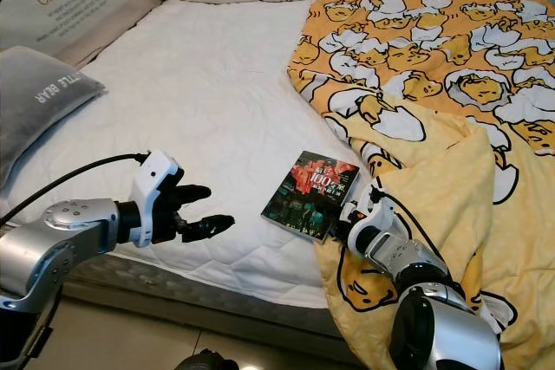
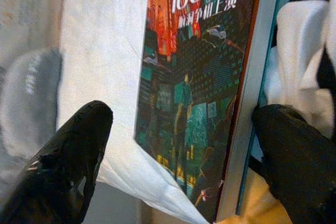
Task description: Clean up the room
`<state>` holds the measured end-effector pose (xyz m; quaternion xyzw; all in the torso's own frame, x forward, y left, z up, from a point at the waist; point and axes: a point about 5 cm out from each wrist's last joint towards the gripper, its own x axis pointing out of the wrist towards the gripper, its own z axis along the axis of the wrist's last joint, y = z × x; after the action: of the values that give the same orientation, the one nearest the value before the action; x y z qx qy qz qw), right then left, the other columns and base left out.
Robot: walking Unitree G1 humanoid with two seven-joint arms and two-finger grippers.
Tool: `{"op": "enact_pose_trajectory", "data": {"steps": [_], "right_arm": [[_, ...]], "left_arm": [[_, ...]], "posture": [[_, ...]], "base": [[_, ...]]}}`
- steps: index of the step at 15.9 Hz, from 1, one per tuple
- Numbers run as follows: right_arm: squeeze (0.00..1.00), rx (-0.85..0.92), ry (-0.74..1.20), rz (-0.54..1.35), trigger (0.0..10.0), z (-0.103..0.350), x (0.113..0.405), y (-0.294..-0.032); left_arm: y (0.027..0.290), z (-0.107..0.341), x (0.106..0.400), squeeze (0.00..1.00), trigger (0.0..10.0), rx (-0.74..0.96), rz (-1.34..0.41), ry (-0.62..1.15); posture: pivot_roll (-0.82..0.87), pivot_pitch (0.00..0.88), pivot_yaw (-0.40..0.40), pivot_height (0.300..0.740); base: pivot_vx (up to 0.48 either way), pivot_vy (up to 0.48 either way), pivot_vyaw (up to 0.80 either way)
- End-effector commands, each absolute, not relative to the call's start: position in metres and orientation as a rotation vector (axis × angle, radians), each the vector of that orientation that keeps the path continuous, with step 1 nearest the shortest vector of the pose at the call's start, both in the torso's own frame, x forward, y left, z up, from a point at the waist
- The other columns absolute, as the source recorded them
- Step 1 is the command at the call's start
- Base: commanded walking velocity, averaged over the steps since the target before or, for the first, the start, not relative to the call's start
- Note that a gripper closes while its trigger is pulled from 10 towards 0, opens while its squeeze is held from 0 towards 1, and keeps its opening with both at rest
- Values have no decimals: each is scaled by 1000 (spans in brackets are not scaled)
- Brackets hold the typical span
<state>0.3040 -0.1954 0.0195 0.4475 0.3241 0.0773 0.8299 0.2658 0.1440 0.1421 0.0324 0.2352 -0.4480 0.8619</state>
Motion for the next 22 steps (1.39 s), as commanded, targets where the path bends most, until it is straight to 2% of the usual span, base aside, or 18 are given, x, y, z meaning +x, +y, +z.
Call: {"op": "enact_pose_trajectory", "data": {"steps": [1, 5, 6, 7, 8, 17, 18, 19, 20, 21, 22], "right_arm": [[1000, 987, 692, 151, 10000, 14, 301, -191], [1000, 988, 721, 118, 10000, 5, 294, -186], [886, 982, 732, 108, 10000, 3, 292, -185], [604, 987, 729, 102, 10000, 2, 292, -185], [0, 1015, 713, 96, 10000, 3, 293, -184], [0, 1216, 540, 173, 10000, 20, 308, -168], [0, 1218, 550, 167, 9373, 19, 308, -164], [0, 1214, 565, 162, 7412, 17, 307, -161], [0, 1200, 586, 152, 5137, 14, 305, -158], [0, 1189, 608, 127, 1765, 9, 303, -154], [0, 1186, 617, 107, 0, 7, 302, -152]], "left_arm": [[148, 144, 264, 0, 10000, 75, -939, 501], [150, 145, 262, 0, 10000, 87, -942, 518], [151, 145, 261, 0, 10000, 89, -943, 522], [151, 146, 261, 0, 10000, 90, -943, 524], [152, 146, 261, 0, 10000, 91, -942, 527], [158, 150, 259, 0, 10000, 91, -926, 533], [159, 150, 258, 0, 10000, 91, -923, 537], [160, 151, 257, 0, 10000, 92, -921, 539], [161, 151, 256, 0, 10000, 95, -918, 543], [162, 151, 254, 0, 10000, 97, -915, 548], [163, 151, 252, 0, 10000, 98, -914, 553]], "posture": [[188, 0, 105, 740], [206, 0, 120, 740], [209, 0, 121, 740], [212, 0, 121, 740], [215, 0, 121, 740], [254, 0, 121, 740], [271, 0, 121, 740], [279, 0, 120, 740], [289, 0, 121, 740], [296, 0, 121, 740], [301, 0, 122, 740]], "base": [[0, 0, 0], [0, 0, 0], [0, 0, 0], [0, 0, 0], [0, 0, 0], [0, 0, 0], [0, 0, 0], [0, 0, 0], [0, 0, 0], [0, 0, 0], [0, 0, 0]]}}
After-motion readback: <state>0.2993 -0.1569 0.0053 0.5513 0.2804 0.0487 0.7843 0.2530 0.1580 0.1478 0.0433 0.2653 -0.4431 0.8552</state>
